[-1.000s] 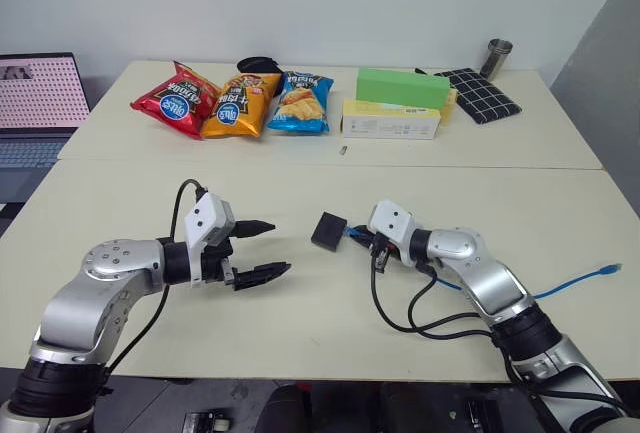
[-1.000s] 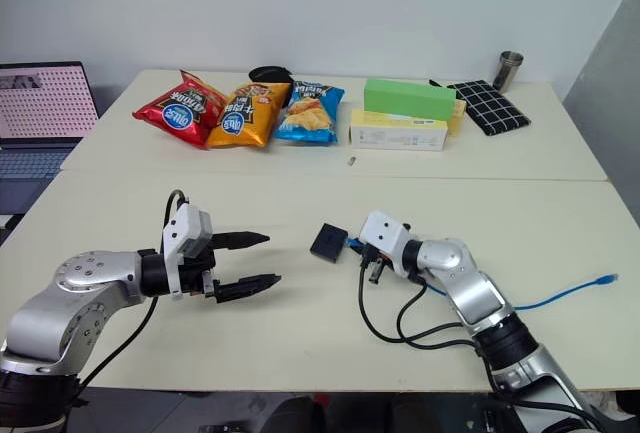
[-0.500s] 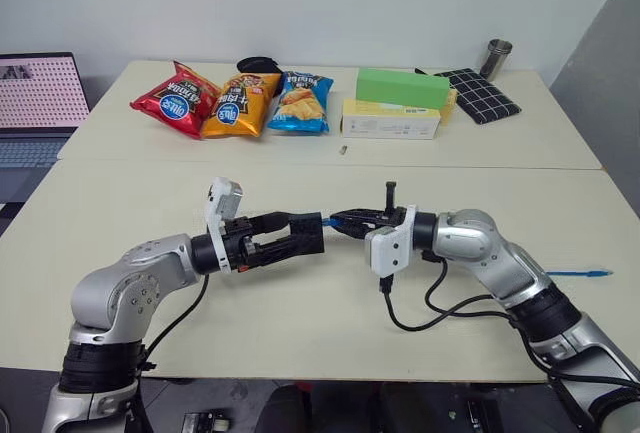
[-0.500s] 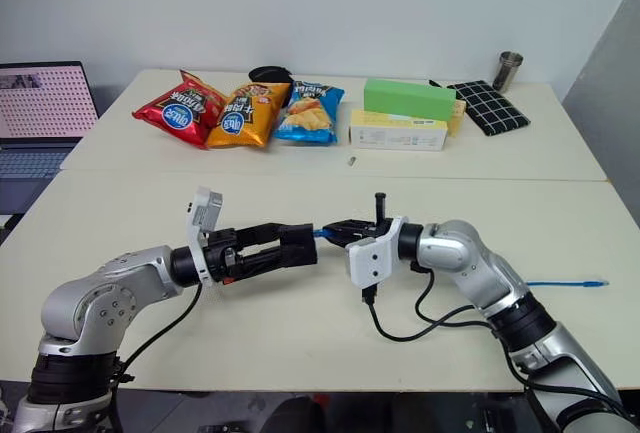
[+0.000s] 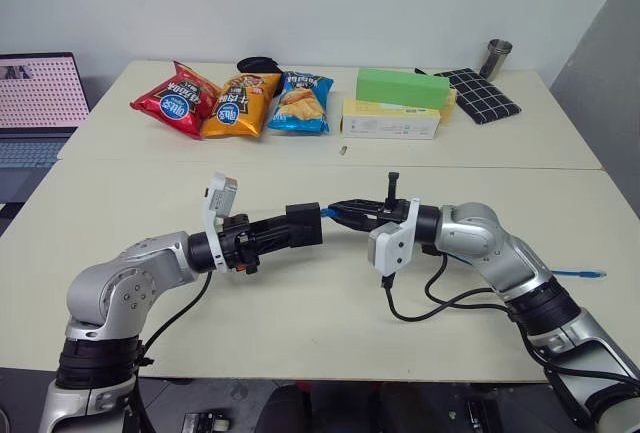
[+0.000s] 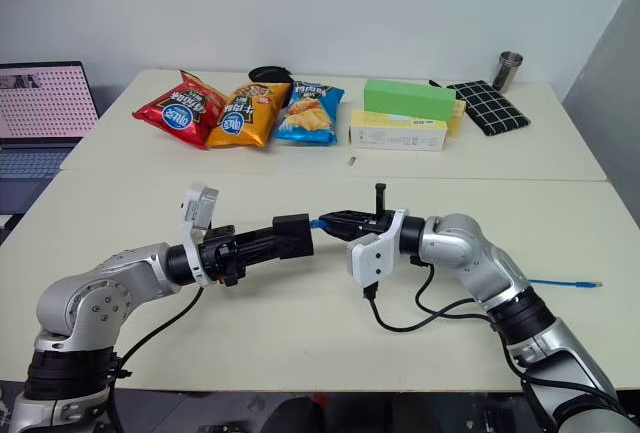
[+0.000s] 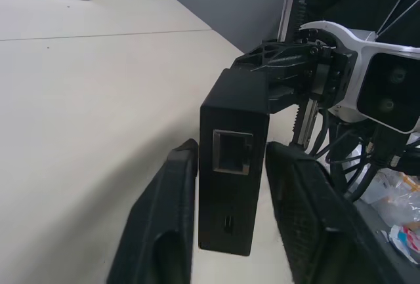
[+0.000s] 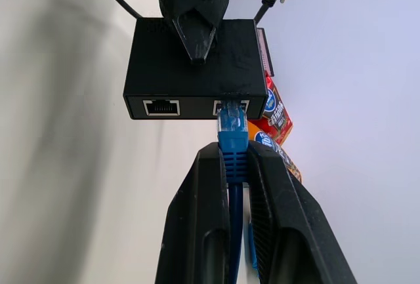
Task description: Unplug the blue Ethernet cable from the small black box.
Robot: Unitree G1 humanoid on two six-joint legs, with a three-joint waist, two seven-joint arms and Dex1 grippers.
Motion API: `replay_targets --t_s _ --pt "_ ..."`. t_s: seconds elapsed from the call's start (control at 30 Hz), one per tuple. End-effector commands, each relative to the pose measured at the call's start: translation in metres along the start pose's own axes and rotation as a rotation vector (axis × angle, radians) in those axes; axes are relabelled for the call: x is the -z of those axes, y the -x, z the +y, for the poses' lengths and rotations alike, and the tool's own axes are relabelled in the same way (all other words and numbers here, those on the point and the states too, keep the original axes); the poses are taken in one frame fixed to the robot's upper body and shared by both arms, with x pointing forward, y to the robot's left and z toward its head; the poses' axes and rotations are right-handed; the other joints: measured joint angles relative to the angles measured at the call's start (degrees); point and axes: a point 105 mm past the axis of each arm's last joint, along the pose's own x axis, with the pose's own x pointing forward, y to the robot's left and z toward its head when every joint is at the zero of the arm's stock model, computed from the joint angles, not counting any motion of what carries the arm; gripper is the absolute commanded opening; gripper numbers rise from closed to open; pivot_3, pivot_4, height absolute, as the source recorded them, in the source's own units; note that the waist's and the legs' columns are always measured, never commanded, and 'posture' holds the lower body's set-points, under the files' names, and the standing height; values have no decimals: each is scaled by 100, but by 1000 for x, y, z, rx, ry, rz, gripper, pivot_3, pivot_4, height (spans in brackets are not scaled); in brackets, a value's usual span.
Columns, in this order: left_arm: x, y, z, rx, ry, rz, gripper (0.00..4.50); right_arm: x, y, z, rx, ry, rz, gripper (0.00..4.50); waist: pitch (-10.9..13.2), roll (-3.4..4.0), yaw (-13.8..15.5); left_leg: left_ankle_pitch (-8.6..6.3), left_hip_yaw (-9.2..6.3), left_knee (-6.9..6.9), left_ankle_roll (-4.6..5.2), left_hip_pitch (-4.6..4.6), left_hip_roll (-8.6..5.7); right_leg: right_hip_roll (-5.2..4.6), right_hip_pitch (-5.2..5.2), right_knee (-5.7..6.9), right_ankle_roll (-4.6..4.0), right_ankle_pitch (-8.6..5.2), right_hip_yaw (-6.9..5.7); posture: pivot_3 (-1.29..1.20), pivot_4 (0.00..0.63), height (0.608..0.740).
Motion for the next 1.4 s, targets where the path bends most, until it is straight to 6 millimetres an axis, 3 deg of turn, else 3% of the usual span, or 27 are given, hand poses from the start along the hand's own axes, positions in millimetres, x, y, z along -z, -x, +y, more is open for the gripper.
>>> replay_targets --t_s 0.03,0.2,0.27,0.47,0.57,0.77,0.9,1.13,1.4 --pt "-4 3 -2 8 -17 -4 790 -8 2 -15 59 44 -39 134 0 0 0 0 0 0 0 0 0 0 0 0 0 0 0 0 150 740" --pt "-3 -1 -2 21 -24 2 782 -14 -1 -10 30 54 -65 134 0 0 0 0 0 0 0 0 0 0 0 0 0 0 0 0 150 740" --pt "-2 -1 -3 29 -28 10 782 -14 0 -7 13 44 -68 835 0 0 0 0 0 0 0 0 0 0 0 0 0 0 0 0 150 740" --pt "2 -3 -5 61 -76 61 782 -14 9 -3 -74 -46 -58 2366 0 0 3 0 0 0 0 0 0 0 0 -1 0 0 0 0 150 740" --pt "3 -6 -6 92 -129 80 782 -19 19 -6 -116 -206 -46 3029 1 1 9 0 -1 0 0 0 0 0 1 -1 0 0 0 0 150 740" --pt "7 -7 -10 159 -228 119 782 -35 38 -10 -148 -766 -53 3055 2 3 16 0 -7 0 0 -1 0 -1 5 -5 0 0 -3 0 150 740" --pt "11 -10 -17 223 -289 150 782 -38 39 -5 -153 -1068 -52 3055 2 3 16 -1 -9 0 1 -1 0 -1 6 -6 0 0 -5 0 150 740" --pt "10 -13 -21 260 -348 158 782 -39 33 4 -178 -1274 -38 3055 2 3 14 -2 -9 -1 3 -3 -3 -1 7 -9 0 0 -3 0 150 740" --pt "10 -14 -22 260 -365 156 782 -38 29 6 -189 -1328 -41 3055 2 3 7 -2 -9 -2 4 -3 -3 -1 6 -9 0 0 -4 0 150 740"
